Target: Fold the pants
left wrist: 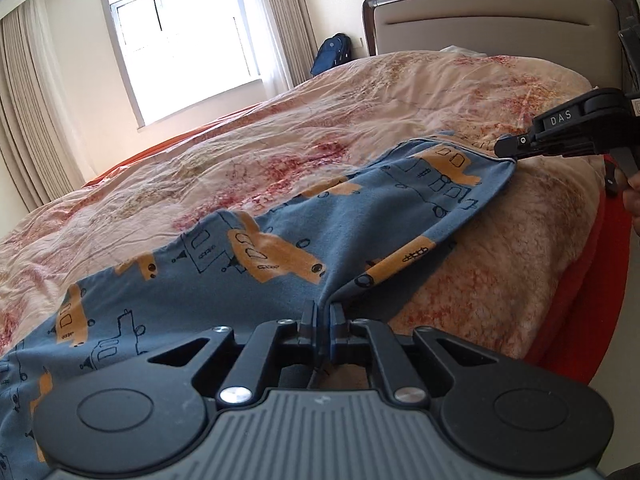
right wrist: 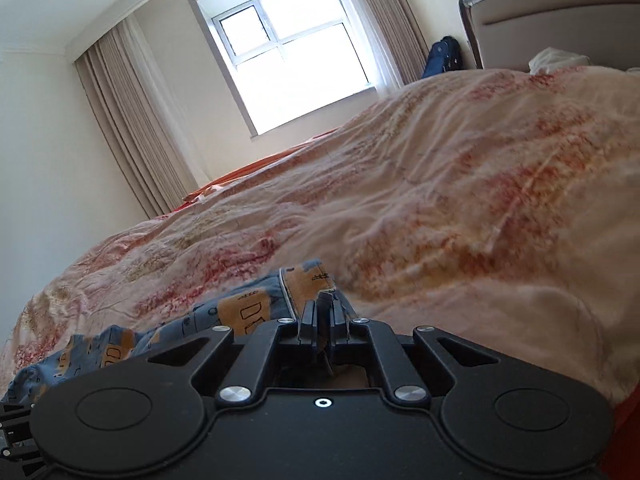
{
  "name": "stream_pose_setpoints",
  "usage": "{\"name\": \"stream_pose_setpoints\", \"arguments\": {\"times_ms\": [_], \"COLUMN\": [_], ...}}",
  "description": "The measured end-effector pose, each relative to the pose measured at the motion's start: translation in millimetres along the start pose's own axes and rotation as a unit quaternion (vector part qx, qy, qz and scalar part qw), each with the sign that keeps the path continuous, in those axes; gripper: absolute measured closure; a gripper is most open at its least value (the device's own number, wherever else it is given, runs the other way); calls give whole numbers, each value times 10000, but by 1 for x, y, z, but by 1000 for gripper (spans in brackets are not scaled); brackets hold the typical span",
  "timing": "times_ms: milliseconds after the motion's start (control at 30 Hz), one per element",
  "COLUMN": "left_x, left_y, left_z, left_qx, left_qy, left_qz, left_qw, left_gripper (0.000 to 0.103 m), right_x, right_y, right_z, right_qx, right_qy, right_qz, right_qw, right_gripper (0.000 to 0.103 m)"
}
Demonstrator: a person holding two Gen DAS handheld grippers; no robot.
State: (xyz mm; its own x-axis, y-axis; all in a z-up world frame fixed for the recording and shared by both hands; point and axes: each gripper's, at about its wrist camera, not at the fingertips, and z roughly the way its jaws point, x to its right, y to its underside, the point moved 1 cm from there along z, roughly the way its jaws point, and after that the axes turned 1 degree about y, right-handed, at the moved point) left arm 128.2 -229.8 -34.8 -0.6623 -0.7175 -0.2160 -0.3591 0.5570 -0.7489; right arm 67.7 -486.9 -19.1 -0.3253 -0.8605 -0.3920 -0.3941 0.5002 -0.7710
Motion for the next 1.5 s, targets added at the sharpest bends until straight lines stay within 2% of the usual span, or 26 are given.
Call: {"name": "stream_pose_setpoints", "arguments": {"times_ms": [100,200,300,333,367,433,500,633,733,800,833,867,933,1100,1167,1300,1400,1467,1500], "left_x": [-1,-3,-3,-3,-3,-4,-7,-16,-25,-32,-37,-41,-50,-75,-86,-112,-131,-143,-149], "left_y": [2,4,4,4,4,4,4,3,3,3,3,3,4,8,13,26,36,42,47], "left_z": [-1,0,-1,-2,-2,-3,-5,-9,-15,-19,-20,-22,-25,-34,-37,-46,-54,-60,-64], "left_qx": [-30,-52,-22,-14,-9,0,7,80,156,178,192,208,255,336,330,352,386,438,470], "left_qy": [40,83,130,137,154,235,310,251,138,86,48,16,-80,-401,-553,-887,-1166,-1364,-1468], "left_qz": [-23,-73,-142,-161,-179,-273,-405,-615,-791,-946,-1056,-1138,-1308,-1640,-1816,-2187,-2432,-2624,-2731], "left_qw": [10000,9999,9998,9998,9997,9994,9987,9978,9966,9953,9942,9933,9911,9851,9813,9711,9622,9543,9495], "left_gripper": [97,91,88,85,82,62,50,43,40,40,40,40,40,39,38,26,13,5,1], "right_x": [3,-2,-6,-8,-9,-12,-16,-24,-22,-23,-24,-24,-30,-49,-53,-46,-44,-47,-48], "right_y": [12,14,9,7,4,-5,-13,-20,-18,-15,-15,-16,-17,-29,-28,-18,-9,-9,-10], "right_z": [-2,-3,-3,-3,-3,2,14,47,70,76,77,77,72,52,56,76,77,72,67], "right_qx": [-17,-2,38,92,154,246,171,-264,-629,-728,-747,-756,-616,91,83,-210,-252,-137,-68], "right_qy": [16,79,188,222,277,280,201,108,-14,-127,-177,-229,-231,45,168,373,499,602,608], "right_qz": [66,-190,-350,-381,-427,-536,-643,-841,-736,-747,-748,-718,-828,-1333,-1482,-1488,-1439,-1474,-1466], "right_qw": [10000,9998,9992,9990,9986,9979,9976,9960,9953,9945,9942,9943,9944,9910,9888,9879,9880,9872,9873], "right_gripper": [98,97,89,80,63,47,43,34,37,61,80,86,89,90,90,88,77,56,50]}}
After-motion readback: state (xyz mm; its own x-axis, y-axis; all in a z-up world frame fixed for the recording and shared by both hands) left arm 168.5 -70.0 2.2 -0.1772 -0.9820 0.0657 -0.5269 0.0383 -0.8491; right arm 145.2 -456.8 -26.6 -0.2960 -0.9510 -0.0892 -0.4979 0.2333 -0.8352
